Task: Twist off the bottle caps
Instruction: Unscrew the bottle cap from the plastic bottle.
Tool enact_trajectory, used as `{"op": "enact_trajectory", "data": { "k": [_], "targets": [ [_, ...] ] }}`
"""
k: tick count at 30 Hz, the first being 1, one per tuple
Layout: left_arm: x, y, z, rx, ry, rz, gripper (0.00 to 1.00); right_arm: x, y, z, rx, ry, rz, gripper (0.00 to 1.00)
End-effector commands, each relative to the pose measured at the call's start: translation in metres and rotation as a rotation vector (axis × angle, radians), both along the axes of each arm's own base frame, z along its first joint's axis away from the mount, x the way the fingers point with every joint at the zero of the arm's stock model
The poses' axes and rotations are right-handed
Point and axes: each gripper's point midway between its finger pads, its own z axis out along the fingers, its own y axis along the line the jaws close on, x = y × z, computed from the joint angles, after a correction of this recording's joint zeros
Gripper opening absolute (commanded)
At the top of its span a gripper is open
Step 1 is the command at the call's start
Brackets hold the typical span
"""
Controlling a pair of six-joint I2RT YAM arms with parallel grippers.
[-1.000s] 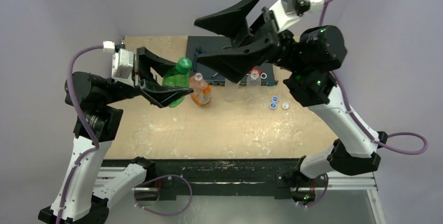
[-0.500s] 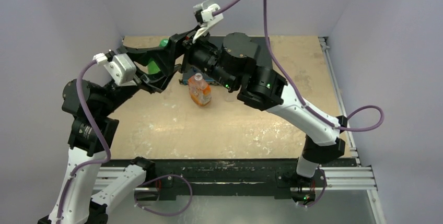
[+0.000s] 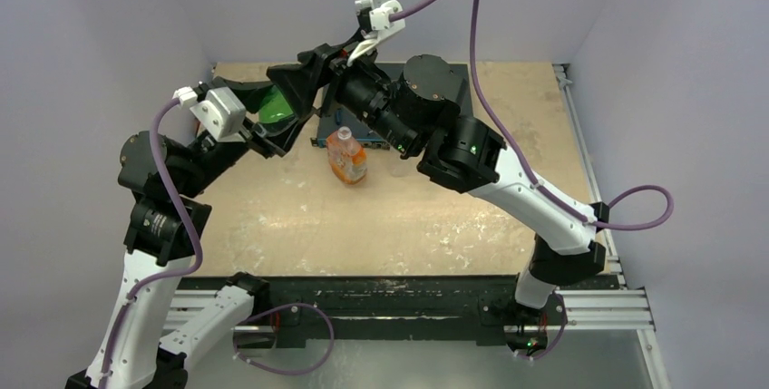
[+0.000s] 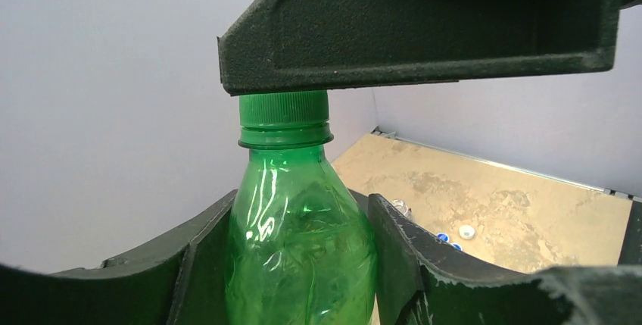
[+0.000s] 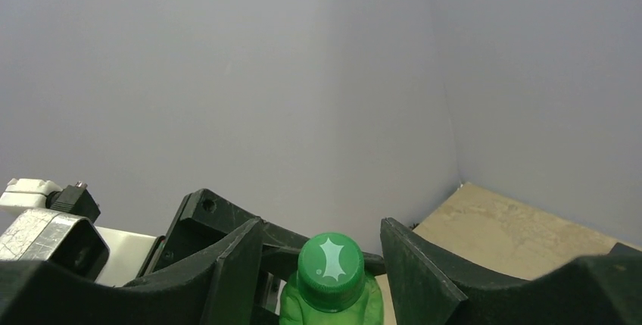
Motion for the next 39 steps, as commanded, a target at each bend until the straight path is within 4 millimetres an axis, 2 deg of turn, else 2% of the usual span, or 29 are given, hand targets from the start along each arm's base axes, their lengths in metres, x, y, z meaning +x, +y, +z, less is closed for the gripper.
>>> {"op": "enact_trajectory", "data": {
  "k": [1,8,20,24,33,35,39],
  "targets": [
    [0.002,0.003,0.003,-0.015,-0.012,0.017,0.0,-0.006,-0.015,0.025,0.078,-0.016,-0.011,0.61],
    [0.002,0.003,0.005,-0.021,-0.015,0.017,0.0,-0.007,-0.009,0.021,0.071,-0.005,0.009,0.56],
    [0.0,0.004,0.007,-0.025,-0.023,0.018,0.0,-0.006,0.004,0.011,0.041,0.011,0.032,0.55],
    [-0.001,0.004,0.009,-0.028,-0.03,0.017,0.0,-0.005,0.005,0.008,0.035,0.013,0.03,0.47],
    [-0.004,0.003,0.013,-0.05,-0.021,0.001,0.0,-0.003,0.001,0.008,0.047,0.014,0.032,0.43],
    [-0.004,0.002,0.013,-0.05,-0.02,0.0,0.0,-0.002,0.002,0.007,0.043,0.014,0.037,0.39],
    [-0.004,0.002,0.015,-0.058,-0.017,-0.003,0.0,-0.002,0.002,0.006,0.041,0.015,0.04,0.22]
  ]
}}
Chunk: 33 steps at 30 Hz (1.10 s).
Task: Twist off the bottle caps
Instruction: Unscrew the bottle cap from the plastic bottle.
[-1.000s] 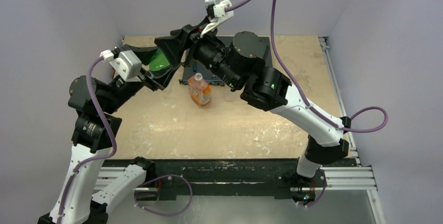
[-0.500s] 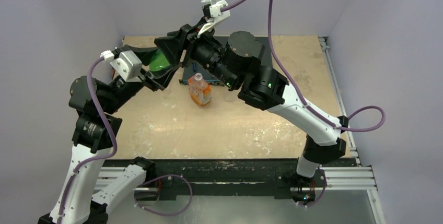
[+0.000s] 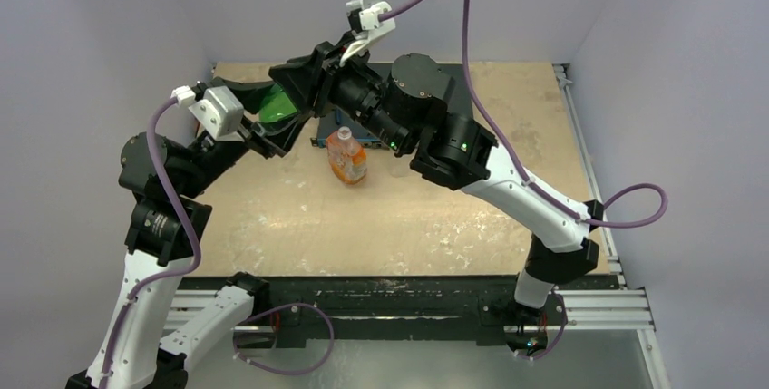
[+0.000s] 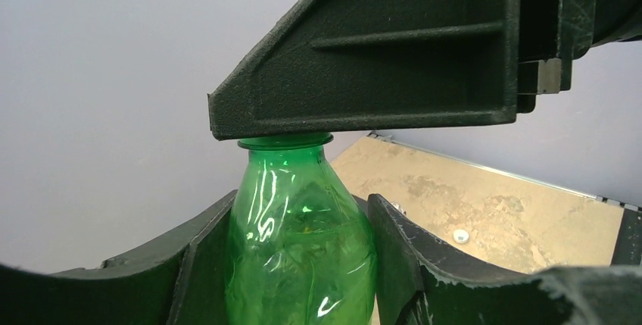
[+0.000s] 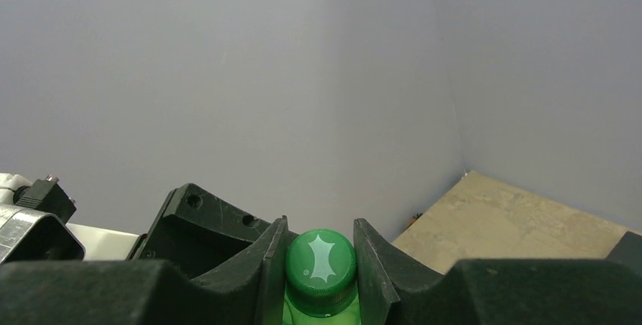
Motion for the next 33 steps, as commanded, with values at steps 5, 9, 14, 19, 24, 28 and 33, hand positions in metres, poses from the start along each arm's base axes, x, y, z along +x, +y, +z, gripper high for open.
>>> {"op": "enact_trajectory", "data": {
  "k": [5,9,14,19,24,28,33],
  "targets": [
    [-0.007,-0.001,0.018,-0.049,-0.021,-0.027,0.0,-0.005,-0.013,0.016,0.05,-0.022,0.028,0.0],
    [-0.016,-0.008,0.024,-0.075,-0.013,-0.09,0.0,-0.005,-0.023,0.023,0.069,-0.051,0.054,0.0],
    [-0.029,-0.021,0.025,-0.09,0.012,-0.206,0.0,-0.015,-0.037,0.036,0.085,-0.116,0.136,0.0],
    [-0.04,-0.03,0.027,-0.103,0.035,-0.301,0.0,-0.044,-0.048,0.044,0.101,-0.23,0.302,0.0],
    [-0.065,-0.046,0.021,-0.077,0.094,-0.492,0.0,-0.08,-0.065,0.054,0.132,-0.355,0.469,0.0],
    [-0.087,-0.054,0.019,-0.064,0.151,-0.65,0.0,-0.113,-0.075,0.056,0.144,-0.452,0.627,0.0],
    [-0.104,-0.053,0.024,-0.054,0.138,-0.717,0.0,-0.161,-0.091,0.043,0.135,-0.562,0.945,0.0]
  ]
}}
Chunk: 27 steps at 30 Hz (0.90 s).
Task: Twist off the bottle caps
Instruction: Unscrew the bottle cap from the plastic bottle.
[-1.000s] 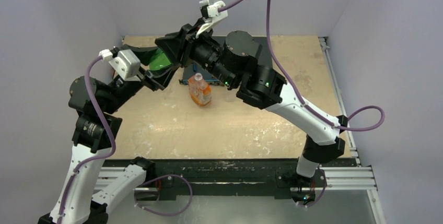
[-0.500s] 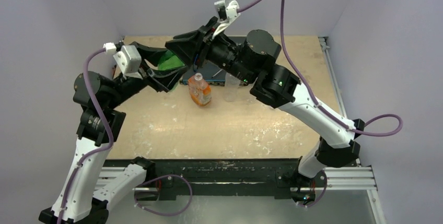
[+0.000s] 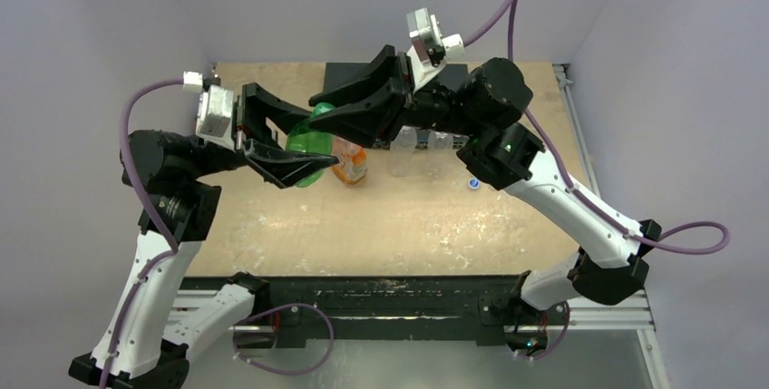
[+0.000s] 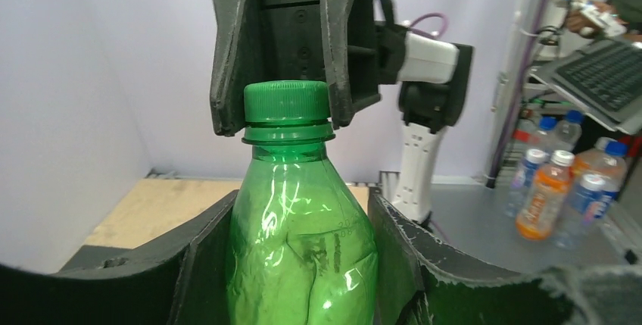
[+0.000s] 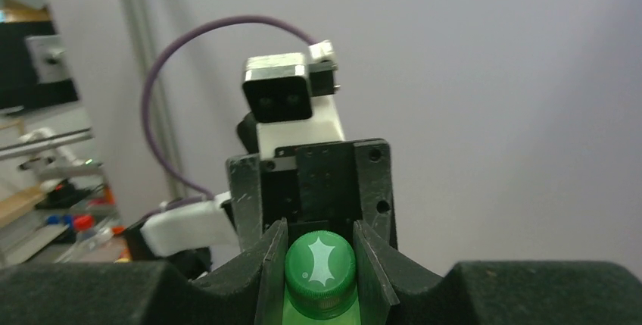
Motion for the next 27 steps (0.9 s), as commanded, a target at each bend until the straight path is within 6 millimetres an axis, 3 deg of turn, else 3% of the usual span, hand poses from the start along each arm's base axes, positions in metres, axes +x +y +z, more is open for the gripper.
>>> {"op": "enact_trajectory", "data": {
  "k": [1,7,14,15,17,20,22,27],
  "targets": [
    [-0.03,0.001,0.013,-0.004,-0.005,-0.12,0.0,-0.087,-0.046,0.027,0.081,-0.236,0.425,0.0],
    [-0.043,0.003,0.019,-0.008,-0.008,-0.159,0.0,-0.103,-0.058,0.011,0.056,-0.292,0.624,0.0],
    [-0.05,0.004,0.019,-0.003,-0.014,-0.184,0.0,-0.096,-0.051,0.005,0.025,-0.274,0.672,0.0],
    [-0.05,0.004,0.018,0.0,-0.016,-0.181,0.0,-0.091,-0.048,0.007,0.024,-0.253,0.654,0.12],
    [-0.044,0.004,0.013,0.014,-0.028,-0.156,0.0,-0.071,-0.038,0.015,0.032,-0.198,0.549,0.48],
    [-0.026,0.004,0.002,0.057,-0.088,-0.051,0.0,-0.018,-0.02,0.029,0.04,-0.071,0.221,0.77],
    [-0.008,0.007,-0.012,0.092,-0.079,0.039,0.0,0.004,-0.02,0.036,0.054,-0.012,0.083,0.89],
    [0.032,0.024,-0.016,0.093,-0.16,0.309,0.0,0.05,-0.024,0.036,0.049,0.147,-0.188,0.92]
  ]
}}
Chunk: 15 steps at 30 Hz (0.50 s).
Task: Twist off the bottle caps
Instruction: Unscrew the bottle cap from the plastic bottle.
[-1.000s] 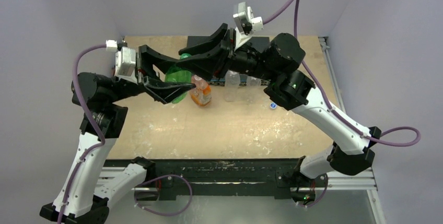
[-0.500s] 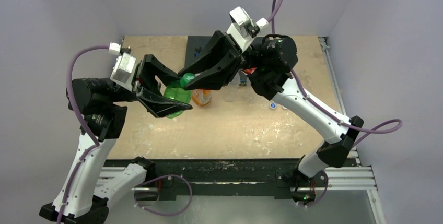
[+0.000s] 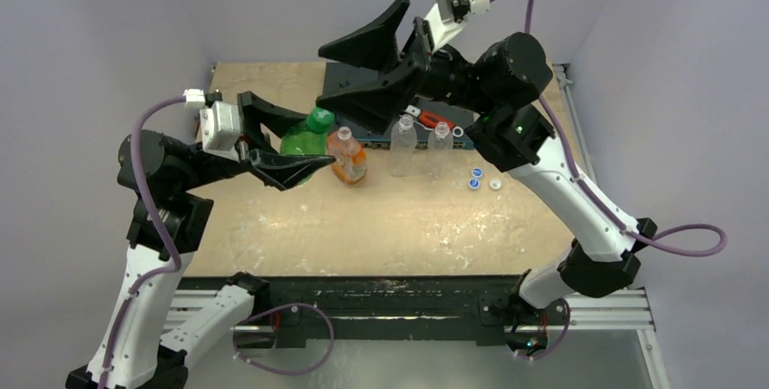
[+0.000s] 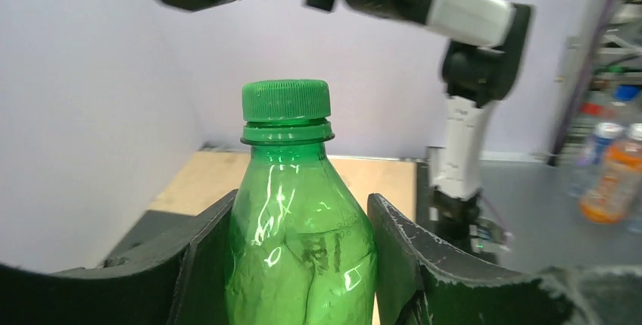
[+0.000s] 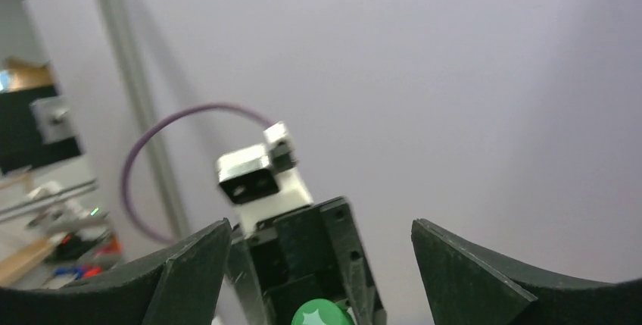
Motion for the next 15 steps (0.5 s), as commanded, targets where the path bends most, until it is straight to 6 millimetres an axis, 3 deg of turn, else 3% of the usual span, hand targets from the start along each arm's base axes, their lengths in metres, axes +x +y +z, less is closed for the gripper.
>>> {"op": "enact_trajectory", "data": {
  "k": [1,4,6,11,15],
  "targets": [
    [0.042,0.022,0.001,0.02,-0.151,0.305,0.0,0.059,-0.013,0.0,-0.036,0.185,-0.368,0.92],
    [0.058,0.033,-0.001,0.037,-0.21,0.411,0.0,0.088,-0.013,-0.015,-0.091,0.313,-0.531,0.93],
    [0.065,0.038,-0.002,0.049,-0.243,0.465,0.0,0.096,-0.012,-0.023,-0.115,0.352,-0.616,0.93],
    [0.08,0.049,-0.005,0.057,-0.259,0.562,0.0,0.09,-0.004,-0.023,-0.097,0.36,-0.701,0.94],
    [0.087,0.05,-0.007,0.062,-0.235,0.58,0.0,0.079,0.016,-0.023,-0.094,0.346,-0.685,0.89]
  ]
}}
